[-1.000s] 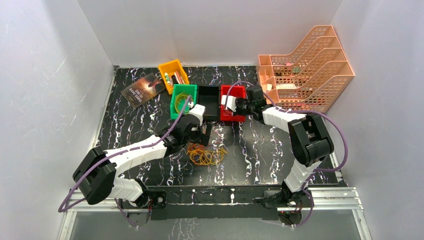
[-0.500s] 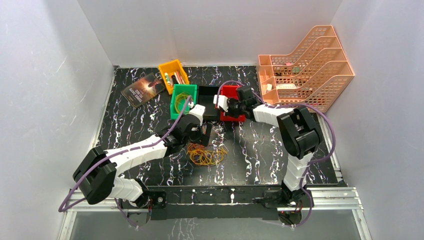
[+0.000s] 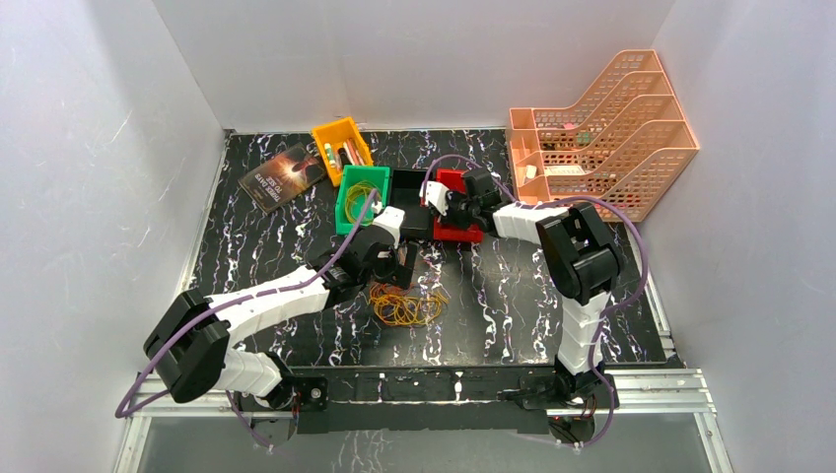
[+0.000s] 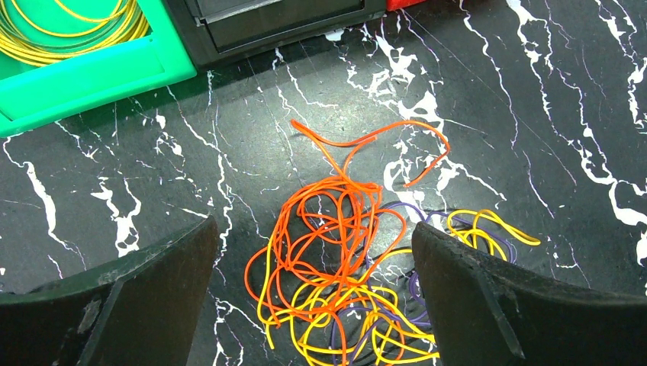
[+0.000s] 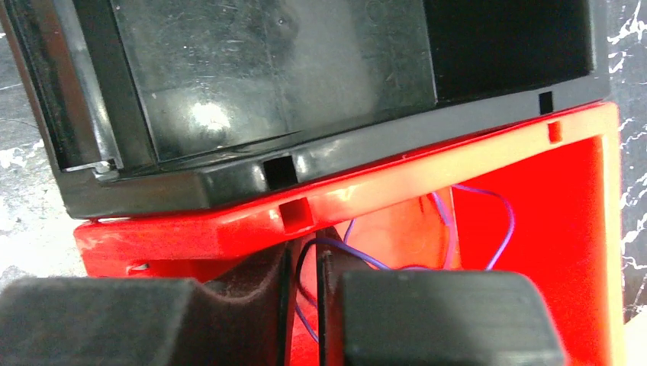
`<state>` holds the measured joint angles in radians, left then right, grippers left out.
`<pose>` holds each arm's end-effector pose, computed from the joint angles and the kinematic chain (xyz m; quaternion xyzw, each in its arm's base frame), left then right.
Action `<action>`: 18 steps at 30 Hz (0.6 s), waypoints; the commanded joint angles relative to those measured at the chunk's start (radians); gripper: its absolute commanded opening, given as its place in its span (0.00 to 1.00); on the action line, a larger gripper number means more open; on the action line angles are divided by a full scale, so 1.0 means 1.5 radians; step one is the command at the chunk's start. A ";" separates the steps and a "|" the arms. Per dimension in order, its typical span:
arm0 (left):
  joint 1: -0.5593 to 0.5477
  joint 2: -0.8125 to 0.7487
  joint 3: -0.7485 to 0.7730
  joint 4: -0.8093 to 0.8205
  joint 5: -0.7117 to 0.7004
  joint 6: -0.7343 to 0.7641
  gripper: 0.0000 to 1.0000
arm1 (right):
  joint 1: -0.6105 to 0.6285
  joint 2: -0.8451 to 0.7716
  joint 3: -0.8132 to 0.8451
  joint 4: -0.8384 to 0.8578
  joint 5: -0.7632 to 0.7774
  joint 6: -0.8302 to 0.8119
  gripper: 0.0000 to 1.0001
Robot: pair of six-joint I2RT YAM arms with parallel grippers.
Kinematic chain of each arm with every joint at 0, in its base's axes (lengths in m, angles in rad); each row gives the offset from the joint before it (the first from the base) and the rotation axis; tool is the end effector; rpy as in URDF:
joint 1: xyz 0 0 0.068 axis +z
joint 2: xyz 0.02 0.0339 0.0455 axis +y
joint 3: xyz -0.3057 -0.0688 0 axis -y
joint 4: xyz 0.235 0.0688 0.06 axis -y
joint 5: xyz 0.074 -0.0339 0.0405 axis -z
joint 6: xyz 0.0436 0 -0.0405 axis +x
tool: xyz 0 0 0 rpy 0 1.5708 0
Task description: Untangle the cables
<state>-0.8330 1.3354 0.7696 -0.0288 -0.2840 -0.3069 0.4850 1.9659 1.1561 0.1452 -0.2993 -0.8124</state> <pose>0.1942 -0.1954 0.2705 0.1633 0.8615 -0.1453 0.4583 0.3782 0.2138 0.1955 -0.5891 0.6690 0.0617 0.4489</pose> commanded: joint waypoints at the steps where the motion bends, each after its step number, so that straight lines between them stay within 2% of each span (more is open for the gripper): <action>1: 0.003 -0.010 0.017 -0.012 -0.002 0.005 0.98 | 0.000 -0.013 0.006 0.043 0.010 0.029 0.24; 12: 0.003 -0.009 0.018 -0.012 -0.003 0.006 0.98 | -0.002 -0.090 -0.015 0.022 0.002 0.058 0.46; 15: 0.003 -0.009 0.017 -0.011 -0.004 0.006 0.98 | -0.002 -0.115 -0.027 0.021 0.010 0.063 0.55; 18: 0.003 -0.008 0.018 -0.011 -0.004 0.006 0.98 | -0.002 -0.142 -0.036 0.017 0.024 0.065 0.57</action>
<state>-0.8330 1.3354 0.7696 -0.0307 -0.2840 -0.3065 0.4847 1.8305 1.1156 0.1562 -0.2844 -0.7345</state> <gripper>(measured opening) 0.983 0.559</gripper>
